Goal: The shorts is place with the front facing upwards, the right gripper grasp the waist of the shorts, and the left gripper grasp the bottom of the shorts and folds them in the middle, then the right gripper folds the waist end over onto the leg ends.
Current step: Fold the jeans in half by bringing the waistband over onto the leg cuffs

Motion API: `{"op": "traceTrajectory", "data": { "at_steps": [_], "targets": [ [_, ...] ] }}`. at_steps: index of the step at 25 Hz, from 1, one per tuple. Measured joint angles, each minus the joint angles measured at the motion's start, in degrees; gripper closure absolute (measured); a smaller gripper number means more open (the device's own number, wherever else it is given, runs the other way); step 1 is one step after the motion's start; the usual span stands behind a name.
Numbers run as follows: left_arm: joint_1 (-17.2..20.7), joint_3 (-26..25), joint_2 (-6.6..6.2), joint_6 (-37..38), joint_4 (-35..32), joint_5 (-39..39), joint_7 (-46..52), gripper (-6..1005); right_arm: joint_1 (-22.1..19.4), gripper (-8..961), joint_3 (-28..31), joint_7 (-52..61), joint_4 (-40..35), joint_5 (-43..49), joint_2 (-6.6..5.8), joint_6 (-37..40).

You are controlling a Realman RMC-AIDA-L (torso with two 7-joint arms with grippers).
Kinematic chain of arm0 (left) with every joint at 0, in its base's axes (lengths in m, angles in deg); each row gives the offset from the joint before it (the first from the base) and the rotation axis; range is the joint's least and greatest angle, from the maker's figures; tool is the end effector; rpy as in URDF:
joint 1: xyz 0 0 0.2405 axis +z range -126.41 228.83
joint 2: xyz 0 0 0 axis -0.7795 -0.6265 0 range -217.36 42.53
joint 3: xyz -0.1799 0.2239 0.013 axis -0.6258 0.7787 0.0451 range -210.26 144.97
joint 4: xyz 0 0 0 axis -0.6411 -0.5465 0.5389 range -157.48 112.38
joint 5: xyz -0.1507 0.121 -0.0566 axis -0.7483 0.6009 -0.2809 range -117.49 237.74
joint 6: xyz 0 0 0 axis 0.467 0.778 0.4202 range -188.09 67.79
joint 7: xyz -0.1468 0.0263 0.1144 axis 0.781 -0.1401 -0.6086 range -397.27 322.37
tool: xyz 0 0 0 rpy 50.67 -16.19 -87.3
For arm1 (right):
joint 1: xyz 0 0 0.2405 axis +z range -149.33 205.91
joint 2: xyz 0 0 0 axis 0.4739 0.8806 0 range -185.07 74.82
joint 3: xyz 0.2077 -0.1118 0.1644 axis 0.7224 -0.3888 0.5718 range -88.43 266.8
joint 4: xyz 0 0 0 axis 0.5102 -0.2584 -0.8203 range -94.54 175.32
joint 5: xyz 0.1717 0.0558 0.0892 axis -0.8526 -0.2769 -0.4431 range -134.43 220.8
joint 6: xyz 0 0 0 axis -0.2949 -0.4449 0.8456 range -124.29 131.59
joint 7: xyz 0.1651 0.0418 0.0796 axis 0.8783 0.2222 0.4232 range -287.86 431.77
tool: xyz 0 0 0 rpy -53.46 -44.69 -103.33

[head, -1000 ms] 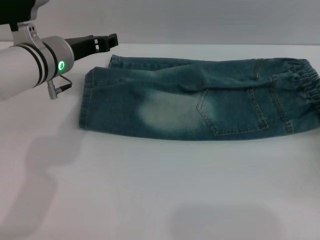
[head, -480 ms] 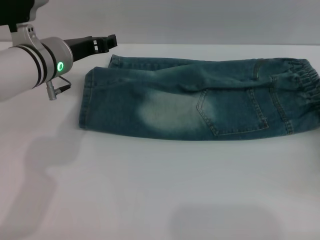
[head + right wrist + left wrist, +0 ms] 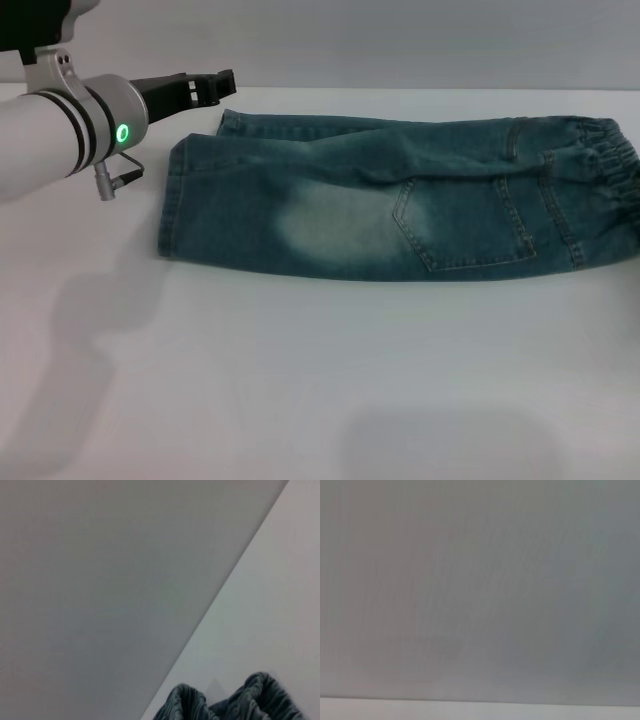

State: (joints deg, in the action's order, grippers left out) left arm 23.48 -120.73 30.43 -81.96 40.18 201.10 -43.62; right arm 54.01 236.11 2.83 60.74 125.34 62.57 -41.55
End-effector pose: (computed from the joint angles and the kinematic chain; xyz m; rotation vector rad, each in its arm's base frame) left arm -0.2319 0.4696 -0.0447 -1.8898 -1.0938 -0.4551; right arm 0.4110 0.4015 -0.0007 -1.2135 1.7480 1.0515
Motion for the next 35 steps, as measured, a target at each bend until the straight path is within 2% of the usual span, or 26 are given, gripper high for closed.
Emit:
{"op": "traceTrajectory", "data": {
  "at_steps": [1, 4, 9, 15, 19, 23, 29, 35],
  "targets": [
    [-0.1, 0.0, 0.0, 0.0, -0.1, 0.0, 0.0, 387, 0.1, 376, -0.4, 0.0, 0.0, 0.0, -0.03, 0.2],
    [-0.2, 0.0, 0.01, 0.2, -0.2, 0.0, 0.0, 387, 0.4, 588, -0.6, 0.0, 0.0, 0.1, -0.08, 0.9],
    [-0.2, 0.1, 0.03, 0.3, -0.3, 0.0, 0.0, 388, 0.5, 818, -0.6, -0.3, 0.2, 0.8, -0.1, 1.2],
    [-0.2, 1.1, 0.14, 2.1, -0.9, 0.0, 0.0, 389, 0.3, 849, -0.6, -0.8, 0.9, 0.8, -0.04, 0.2],
    [0.2, 3.1, 0.26, 4.6, -1.2, 0.0, 0.1, 390, -0.6, 869, -0.4, -0.2, 3.8, 0.4, 0.58, -4.4],
    [0.3, 6.2, 0.42, 7.5, -2.6, -0.1, 0.6, 391, -0.2, 875, -0.4, 2.4, 6.5, 0.2, 0.68, -10.2],
    [0.0, 11.0, 0.46, 12.6, -5.8, -3.8, 0.7, 392, 3.6, 876, -1.0, 5.8, 8.9, 0.1, 0.7, -16.0],
    [0.4, 15.3, 0.49, 15.9, -7.3, -6.2, 0.7, 393, 9.2, 878, -4.8, 7.9, 10.0, -0.1, 0.7, -16.2]
  ]
}}
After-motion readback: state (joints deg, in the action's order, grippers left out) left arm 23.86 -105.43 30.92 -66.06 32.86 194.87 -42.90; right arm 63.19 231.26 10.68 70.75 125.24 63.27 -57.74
